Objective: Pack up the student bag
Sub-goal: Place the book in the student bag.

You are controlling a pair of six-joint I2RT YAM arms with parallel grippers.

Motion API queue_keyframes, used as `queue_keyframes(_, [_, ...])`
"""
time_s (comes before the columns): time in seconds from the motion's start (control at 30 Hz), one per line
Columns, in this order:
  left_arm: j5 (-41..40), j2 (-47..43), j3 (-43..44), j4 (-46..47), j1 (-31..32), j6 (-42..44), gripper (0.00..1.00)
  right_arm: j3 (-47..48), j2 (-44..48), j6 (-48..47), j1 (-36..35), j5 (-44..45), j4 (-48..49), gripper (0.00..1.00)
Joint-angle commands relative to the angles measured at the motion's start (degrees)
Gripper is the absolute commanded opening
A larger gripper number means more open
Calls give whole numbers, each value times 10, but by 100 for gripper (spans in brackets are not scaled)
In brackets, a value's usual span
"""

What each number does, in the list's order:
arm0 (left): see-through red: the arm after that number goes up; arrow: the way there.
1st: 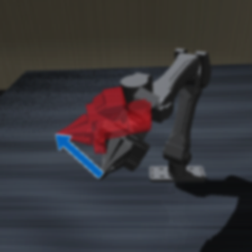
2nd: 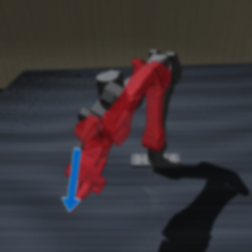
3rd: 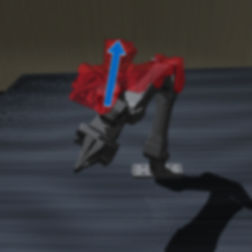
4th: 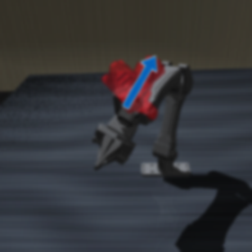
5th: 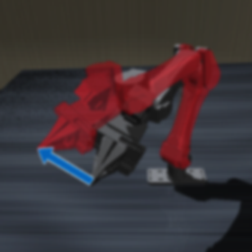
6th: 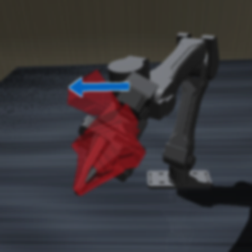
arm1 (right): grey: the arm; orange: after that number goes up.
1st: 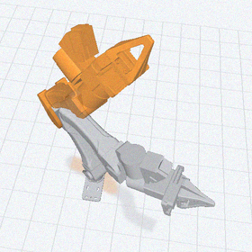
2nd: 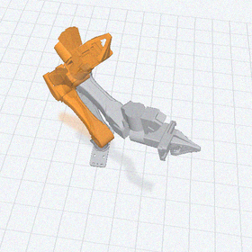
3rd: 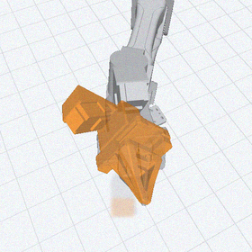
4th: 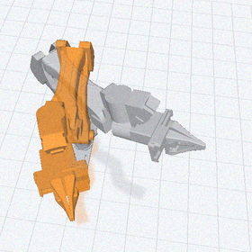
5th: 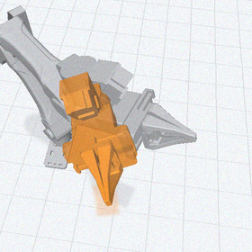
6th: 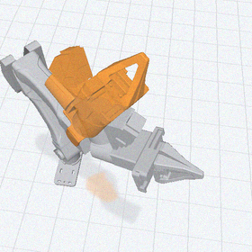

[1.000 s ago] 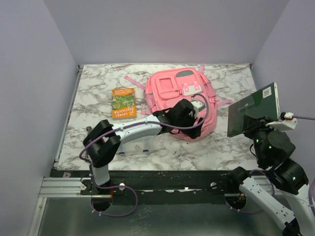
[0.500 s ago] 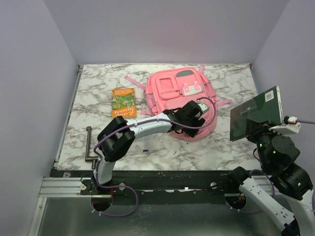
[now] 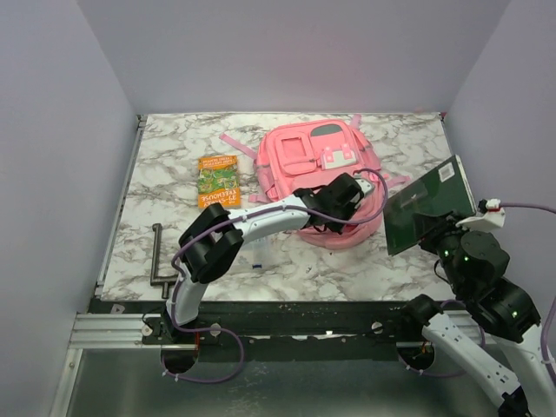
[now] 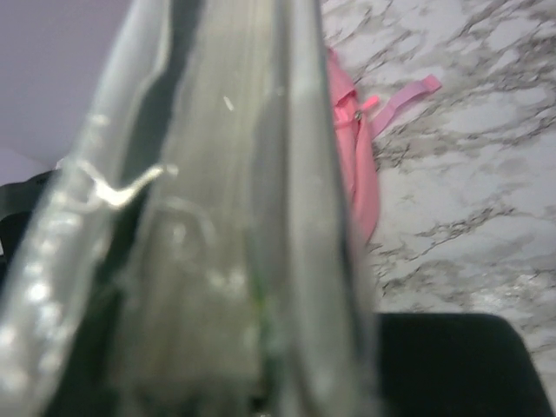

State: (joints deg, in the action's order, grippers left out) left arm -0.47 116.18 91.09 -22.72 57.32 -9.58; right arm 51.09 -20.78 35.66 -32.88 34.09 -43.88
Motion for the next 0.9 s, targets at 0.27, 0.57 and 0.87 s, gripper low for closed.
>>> queue_keyframes(0.27, [-30, -108, 132, -86, -40, 9, 0, -151, -25, 268, -2, -247, 83, 0])
queue_keyframes(0.57, [73, -130, 209, -120, -40, -28, 0, -267, -55, 407, -1, -313, 316, 0])
queue_keyframes(0.87, [100, -138, 227, -132, -40, -21, 0, -317, -270, 469, 20, -303, 673, 0])
